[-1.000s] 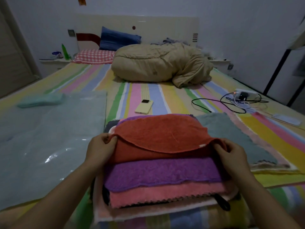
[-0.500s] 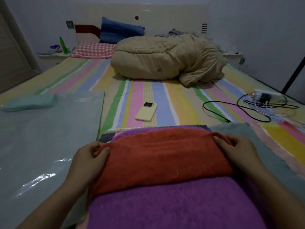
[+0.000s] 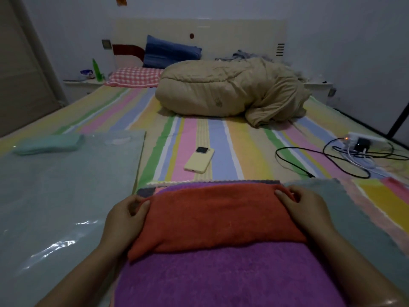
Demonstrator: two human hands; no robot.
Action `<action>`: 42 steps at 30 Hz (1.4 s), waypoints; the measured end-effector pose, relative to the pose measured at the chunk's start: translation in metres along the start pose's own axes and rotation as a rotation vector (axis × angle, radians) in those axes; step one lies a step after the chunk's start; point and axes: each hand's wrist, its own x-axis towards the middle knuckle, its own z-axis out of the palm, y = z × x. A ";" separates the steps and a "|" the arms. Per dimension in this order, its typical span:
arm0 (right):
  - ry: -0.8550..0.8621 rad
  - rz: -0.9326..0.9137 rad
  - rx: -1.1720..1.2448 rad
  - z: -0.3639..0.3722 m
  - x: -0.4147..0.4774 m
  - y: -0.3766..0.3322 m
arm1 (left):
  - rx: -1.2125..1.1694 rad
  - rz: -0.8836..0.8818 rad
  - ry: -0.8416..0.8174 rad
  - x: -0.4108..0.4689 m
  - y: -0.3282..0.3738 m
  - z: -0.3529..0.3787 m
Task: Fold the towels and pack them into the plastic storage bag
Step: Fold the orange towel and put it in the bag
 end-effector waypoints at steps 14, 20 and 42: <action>0.029 0.276 -0.193 -0.041 -0.073 -0.006 | 0.213 -0.078 -0.106 -0.043 0.028 -0.029; -0.409 0.588 0.529 -0.050 -0.095 -0.026 | 0.128 -0.017 -0.136 -0.052 0.019 -0.031; 0.031 0.437 0.538 -0.009 -0.093 -0.061 | 0.824 0.599 -0.205 -0.063 0.046 -0.019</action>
